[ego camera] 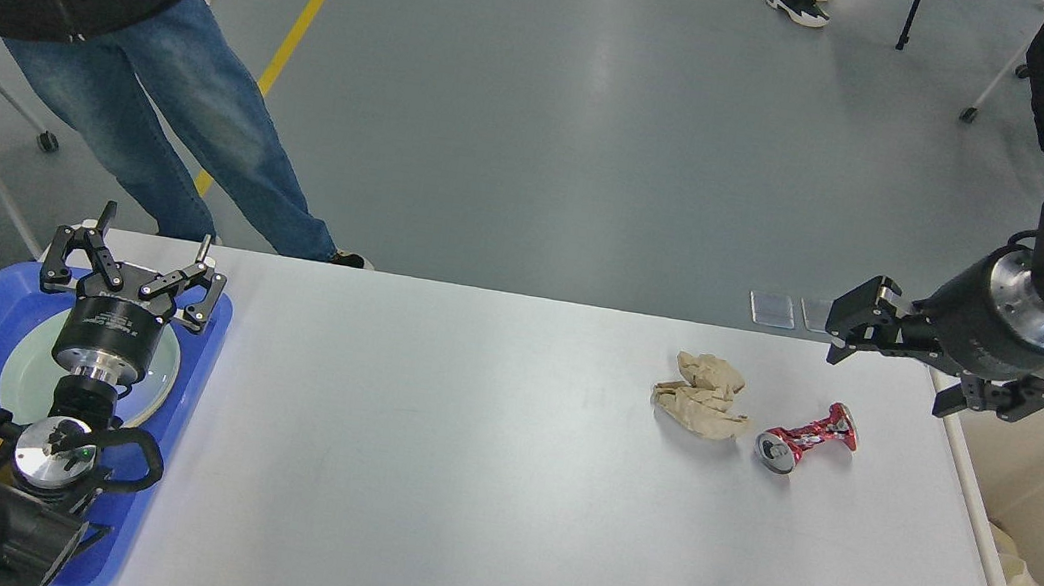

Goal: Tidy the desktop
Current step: 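Raise the right gripper out of the bin and move over the red can, then lower the right gripper onto the red can and grasp it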

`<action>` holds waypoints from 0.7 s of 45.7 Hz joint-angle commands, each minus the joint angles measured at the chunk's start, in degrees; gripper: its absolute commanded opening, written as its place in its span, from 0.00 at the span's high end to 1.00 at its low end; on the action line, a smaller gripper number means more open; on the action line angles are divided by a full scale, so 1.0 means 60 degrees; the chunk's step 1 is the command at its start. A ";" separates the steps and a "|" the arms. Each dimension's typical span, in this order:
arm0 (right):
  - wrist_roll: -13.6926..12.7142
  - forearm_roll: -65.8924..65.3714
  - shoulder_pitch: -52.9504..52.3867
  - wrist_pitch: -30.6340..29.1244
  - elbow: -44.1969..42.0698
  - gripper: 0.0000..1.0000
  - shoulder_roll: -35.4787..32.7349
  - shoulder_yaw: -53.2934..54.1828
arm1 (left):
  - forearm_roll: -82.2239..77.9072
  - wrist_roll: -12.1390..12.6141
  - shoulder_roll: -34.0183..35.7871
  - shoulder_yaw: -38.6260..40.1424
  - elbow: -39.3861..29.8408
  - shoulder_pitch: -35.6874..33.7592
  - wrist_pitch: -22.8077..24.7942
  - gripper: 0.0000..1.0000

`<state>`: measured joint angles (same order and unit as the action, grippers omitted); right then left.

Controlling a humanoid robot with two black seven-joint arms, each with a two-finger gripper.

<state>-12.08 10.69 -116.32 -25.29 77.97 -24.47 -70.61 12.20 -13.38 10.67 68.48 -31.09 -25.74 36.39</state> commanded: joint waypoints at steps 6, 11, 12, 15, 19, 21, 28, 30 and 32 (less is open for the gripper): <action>0.0006 0.1455 0.3841 0.0246 -0.3925 0.00 0.0827 0.0954 | 0.0003 0.0003 0.0009 -0.0002 -0.0004 -0.0003 0.0000 0.04; -0.0009 0.1485 0.5877 0.0231 -0.6034 0.00 0.0929 0.2302 | 0.0003 0.0003 0.0009 0.0013 -0.0004 -0.0003 0.0015 0.04; -0.0009 0.1485 0.6244 0.0231 -0.6415 0.00 0.1002 0.2537 | 0.0003 0.0003 0.0009 -0.0002 0.0010 -0.0003 0.0000 0.04; -0.0009 0.1412 0.7182 0.0260 -0.7485 0.00 0.1367 0.3080 | 0.0003 0.0003 -0.0006 -0.0002 0.0010 -0.0003 0.0000 0.04; -0.0009 0.1412 0.8091 0.0260 -0.8701 0.00 0.1822 0.3447 | -0.0011 0.0003 0.0009 -0.0002 0.0010 -0.0003 0.0000 0.04; -0.0009 0.1426 0.8399 0.0304 -0.9126 0.00 0.1998 0.3491 | 0.0003 0.0003 0.0009 -0.0002 -0.0004 -0.0003 0.0000 0.04; 0.0006 0.1397 0.9059 0.0581 -0.9831 0.00 0.2394 0.3667 | 0.0003 0.0003 0.0009 -0.0002 -0.0004 -0.0003 0.0000 0.04; 0.0021 0.1397 0.9205 0.0830 -0.9905 0.00 0.2467 0.3711 | 0.0003 0.0003 -0.0006 0.0013 0.0010 -0.0003 0.0000 0.04; 0.0021 0.1397 0.9352 0.1152 -0.9934 0.00 0.2569 0.3740 | 0.0003 0.0003 -0.0006 0.0013 0.0010 -0.0003 0.0000 0.04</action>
<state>-12.04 19.15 -62.44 -21.91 19.55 -10.39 -48.73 12.20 -13.34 10.68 68.51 -31.06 -25.75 36.39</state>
